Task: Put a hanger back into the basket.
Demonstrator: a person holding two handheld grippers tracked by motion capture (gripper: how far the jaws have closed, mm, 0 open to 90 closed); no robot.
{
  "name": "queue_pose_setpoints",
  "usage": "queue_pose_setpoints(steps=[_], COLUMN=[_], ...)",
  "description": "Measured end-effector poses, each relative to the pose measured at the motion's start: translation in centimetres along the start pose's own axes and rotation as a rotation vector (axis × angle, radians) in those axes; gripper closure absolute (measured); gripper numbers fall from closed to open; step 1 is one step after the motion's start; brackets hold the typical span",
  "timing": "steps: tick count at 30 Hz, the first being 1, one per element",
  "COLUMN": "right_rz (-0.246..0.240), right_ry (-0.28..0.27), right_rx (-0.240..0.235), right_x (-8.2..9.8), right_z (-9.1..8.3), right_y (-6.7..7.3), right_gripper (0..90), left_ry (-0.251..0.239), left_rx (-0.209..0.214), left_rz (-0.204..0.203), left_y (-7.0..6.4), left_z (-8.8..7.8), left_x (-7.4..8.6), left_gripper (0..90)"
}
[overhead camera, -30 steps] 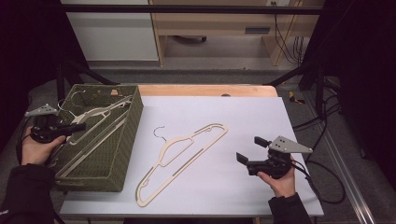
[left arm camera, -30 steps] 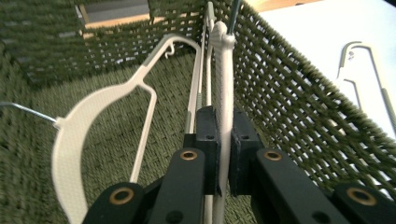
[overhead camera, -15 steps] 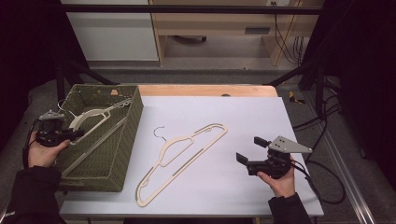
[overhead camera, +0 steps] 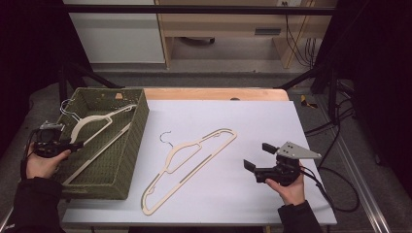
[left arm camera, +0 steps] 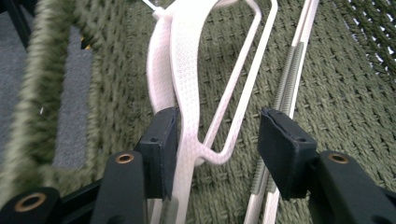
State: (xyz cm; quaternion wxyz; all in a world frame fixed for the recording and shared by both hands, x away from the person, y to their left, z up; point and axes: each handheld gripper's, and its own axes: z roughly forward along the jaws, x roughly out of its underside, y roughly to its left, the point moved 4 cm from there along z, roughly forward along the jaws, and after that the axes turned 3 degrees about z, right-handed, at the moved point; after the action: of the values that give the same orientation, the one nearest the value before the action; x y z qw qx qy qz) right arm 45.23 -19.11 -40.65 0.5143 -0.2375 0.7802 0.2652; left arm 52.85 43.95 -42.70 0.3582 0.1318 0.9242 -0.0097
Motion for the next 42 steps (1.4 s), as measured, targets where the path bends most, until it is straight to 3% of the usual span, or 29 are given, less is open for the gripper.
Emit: queue_pose_setpoints(steps=[2, 4, 6, 10, 11, 13, 15, 19, 21, 22, 23, 27, 30, 35, 40, 42], right_rz=[0.000, -0.003, -0.003, 0.003, 0.005, 0.003, 0.006, 0.006, 0.008, 0.008, 0.007, 0.005, 0.006, 0.013, 0.014, 0.018], right_ry=[0.000, 0.002, 0.004, -0.004, -0.008, -0.009, -0.016, -0.017, -0.017, -0.017, -0.014, -0.014, -0.014, -0.013, -0.011, -0.009], right_rx=[0.000, 0.002, -0.002, 0.002, 0.002, 0.000, 0.003, 0.006, 0.005, 0.005, 0.007, 0.006, 0.007, 0.008, 0.008, 0.009], right_x=[0.0, 0.0, 0.0, 0.0, -0.1, -0.1, -0.2, -0.2, -0.2, -0.2, -0.2, -0.1, -0.1, 0.0, 0.1, 0.1], right_z=[0.0, 0.1, 0.0, 0.0, -0.1, -0.2, -0.2, -0.3, -0.2, -0.2, -0.2, -0.2, -0.2, -0.2, -0.2, -0.1], right_y=[0.0, 0.0, 0.0, 0.0, -0.1, -0.2, -0.2, -0.3, -0.3, -0.3, -0.3, -0.3, -0.3, -0.4, -0.4, -0.4], right_gripper=[8.4, 8.3, 8.2, 8.1, 8.0, 8.0, 7.9, 7.7, 7.6, 7.6, 7.5, 7.5, 7.5, 7.5, 7.5, 7.5], left_ry=[-0.001, -0.041, -0.079, -0.111, -0.173, -0.187, -0.229, -0.345, -0.381, -0.381, -0.411, -0.468, -0.486, -0.472, -0.453, -0.440], left_rx=[-0.004, 0.033, 0.022, 0.036, 0.058, 0.062, 0.080, 0.156, 0.184, 0.184, 0.210, 0.276, 0.326, 0.399, 0.441, 0.455], left_rz=[0.003, -0.018, 0.013, 0.012, 0.022, 0.024, 0.044, 0.092, 0.109, 0.109, 0.126, 0.145, 0.166, 0.213, 0.231, 0.257], left_y=[0.0, -0.3, -0.7, -1.8, -3.2, -3.5, -4.6, -7.9, -9.4, -9.4, -10.9, -13.9, -16.1, -19.2, -21.2, -22.4], left_z=[-0.1, -0.9, -1.3, -2.0, -2.9, -3.1, -4.0, -6.0, -6.7, -6.7, -7.4, -8.7, -9.1, -8.6, -8.0, -7.7], left_x=[0.0, -0.2, -0.5, -1.2, -2.1, -2.3, -3.0, -4.3, -4.7, -4.7, -5.0, -5.3, -5.0, -4.3, -3.7, -3.4], left_gripper=[45.4, 47.1, 46.7, 44.1, 42.8, 40.7, 38.4, 29.4, 24.5, 22.4, 20.2, 13.8, 12.0, 10.9, 10.9, 10.9])
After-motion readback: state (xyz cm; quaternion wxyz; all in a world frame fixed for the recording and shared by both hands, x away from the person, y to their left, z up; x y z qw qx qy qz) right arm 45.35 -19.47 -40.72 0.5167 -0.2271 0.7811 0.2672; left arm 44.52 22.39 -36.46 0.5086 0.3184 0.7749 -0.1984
